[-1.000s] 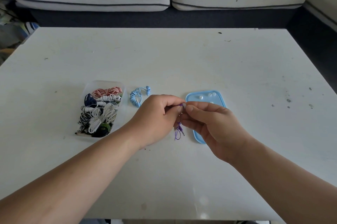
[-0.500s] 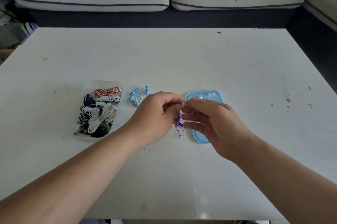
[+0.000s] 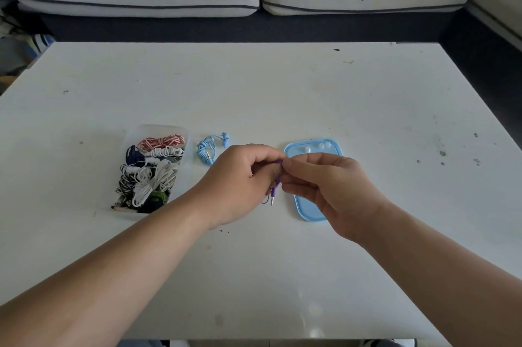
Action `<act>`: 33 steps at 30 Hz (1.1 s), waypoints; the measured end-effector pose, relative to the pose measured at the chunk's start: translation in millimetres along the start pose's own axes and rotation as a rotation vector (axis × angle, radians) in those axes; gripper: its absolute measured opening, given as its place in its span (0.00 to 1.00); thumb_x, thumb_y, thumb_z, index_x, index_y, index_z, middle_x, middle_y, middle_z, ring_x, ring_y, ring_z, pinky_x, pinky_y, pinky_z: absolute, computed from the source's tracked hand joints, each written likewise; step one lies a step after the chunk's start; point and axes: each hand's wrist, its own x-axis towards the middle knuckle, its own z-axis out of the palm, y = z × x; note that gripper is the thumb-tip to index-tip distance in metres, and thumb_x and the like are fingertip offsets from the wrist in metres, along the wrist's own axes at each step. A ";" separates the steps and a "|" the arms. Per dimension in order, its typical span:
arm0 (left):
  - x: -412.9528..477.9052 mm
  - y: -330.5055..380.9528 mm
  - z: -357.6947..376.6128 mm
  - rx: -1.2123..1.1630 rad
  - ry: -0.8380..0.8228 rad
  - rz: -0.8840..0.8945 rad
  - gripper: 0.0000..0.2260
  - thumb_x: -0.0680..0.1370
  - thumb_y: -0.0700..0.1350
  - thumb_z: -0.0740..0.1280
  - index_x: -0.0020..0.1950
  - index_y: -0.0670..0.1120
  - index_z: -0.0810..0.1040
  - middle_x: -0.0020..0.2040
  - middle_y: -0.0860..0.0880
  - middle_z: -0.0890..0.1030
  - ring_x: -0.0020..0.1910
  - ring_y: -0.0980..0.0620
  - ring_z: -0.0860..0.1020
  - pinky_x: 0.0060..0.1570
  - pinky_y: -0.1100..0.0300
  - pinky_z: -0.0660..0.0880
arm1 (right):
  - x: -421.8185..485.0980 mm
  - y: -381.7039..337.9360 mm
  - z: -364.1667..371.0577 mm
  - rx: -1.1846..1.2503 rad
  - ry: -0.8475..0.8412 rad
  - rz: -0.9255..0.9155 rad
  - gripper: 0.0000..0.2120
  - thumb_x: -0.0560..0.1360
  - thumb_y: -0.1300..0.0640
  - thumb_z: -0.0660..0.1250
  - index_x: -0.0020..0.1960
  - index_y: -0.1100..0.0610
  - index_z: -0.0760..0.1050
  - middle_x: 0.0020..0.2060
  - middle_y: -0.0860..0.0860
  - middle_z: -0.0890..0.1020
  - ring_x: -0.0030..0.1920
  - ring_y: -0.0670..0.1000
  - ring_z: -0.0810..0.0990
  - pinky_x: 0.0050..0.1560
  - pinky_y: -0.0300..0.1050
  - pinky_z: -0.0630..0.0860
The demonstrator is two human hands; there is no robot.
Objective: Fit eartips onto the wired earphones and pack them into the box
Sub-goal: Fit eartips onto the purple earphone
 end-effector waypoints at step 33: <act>1.0 0.7 7.3 -0.075 0.118 -0.029 0.10 0.83 0.39 0.65 0.54 0.48 0.86 0.41 0.48 0.87 0.41 0.49 0.86 0.47 0.52 0.84 | -1.3 7.0 11.7 -0.237 0.080 -0.214 0.06 0.80 0.63 0.68 0.47 0.61 0.84 0.37 0.56 0.87 0.39 0.54 0.87 0.53 0.51 0.84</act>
